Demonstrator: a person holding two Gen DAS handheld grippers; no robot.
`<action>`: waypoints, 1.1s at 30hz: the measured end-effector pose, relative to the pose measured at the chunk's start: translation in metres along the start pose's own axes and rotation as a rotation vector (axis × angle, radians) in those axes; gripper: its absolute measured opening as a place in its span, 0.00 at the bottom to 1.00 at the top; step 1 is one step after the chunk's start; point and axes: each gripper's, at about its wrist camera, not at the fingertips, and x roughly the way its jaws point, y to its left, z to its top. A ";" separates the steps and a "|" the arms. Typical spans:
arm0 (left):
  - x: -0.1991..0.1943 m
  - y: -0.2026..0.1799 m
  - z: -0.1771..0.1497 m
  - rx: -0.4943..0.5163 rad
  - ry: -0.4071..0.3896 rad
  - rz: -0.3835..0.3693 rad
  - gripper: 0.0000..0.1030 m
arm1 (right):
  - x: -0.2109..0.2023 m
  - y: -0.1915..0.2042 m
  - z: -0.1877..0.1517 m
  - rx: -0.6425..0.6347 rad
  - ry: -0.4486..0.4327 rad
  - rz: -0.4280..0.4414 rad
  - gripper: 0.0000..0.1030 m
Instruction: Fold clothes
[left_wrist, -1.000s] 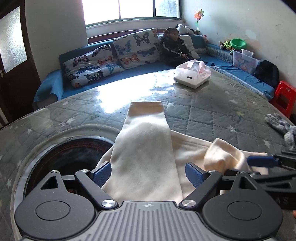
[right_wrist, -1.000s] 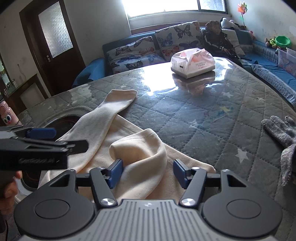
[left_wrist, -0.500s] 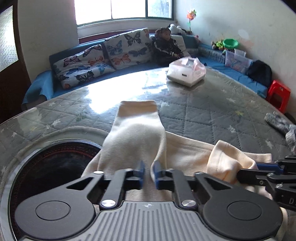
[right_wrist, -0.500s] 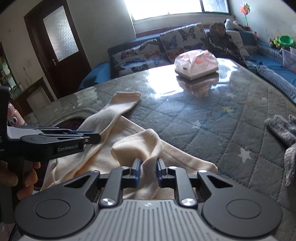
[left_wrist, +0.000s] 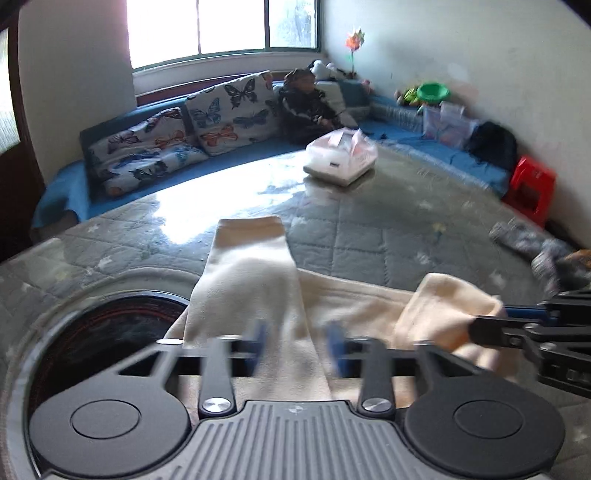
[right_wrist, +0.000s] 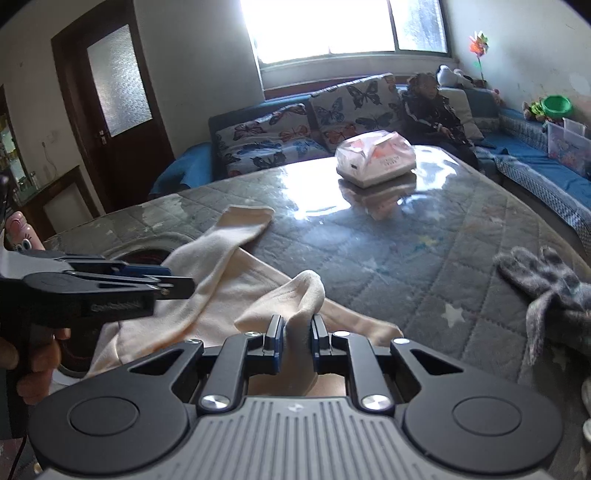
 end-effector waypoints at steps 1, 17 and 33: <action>0.005 -0.002 0.000 0.009 0.005 0.013 0.54 | 0.000 -0.002 -0.002 0.006 0.004 -0.001 0.13; 0.007 0.043 -0.002 -0.159 -0.018 0.041 0.07 | -0.018 -0.007 -0.006 -0.001 -0.048 -0.024 0.13; -0.199 0.130 -0.085 -0.411 -0.269 0.189 0.06 | -0.114 -0.026 -0.015 -0.040 -0.218 -0.131 0.13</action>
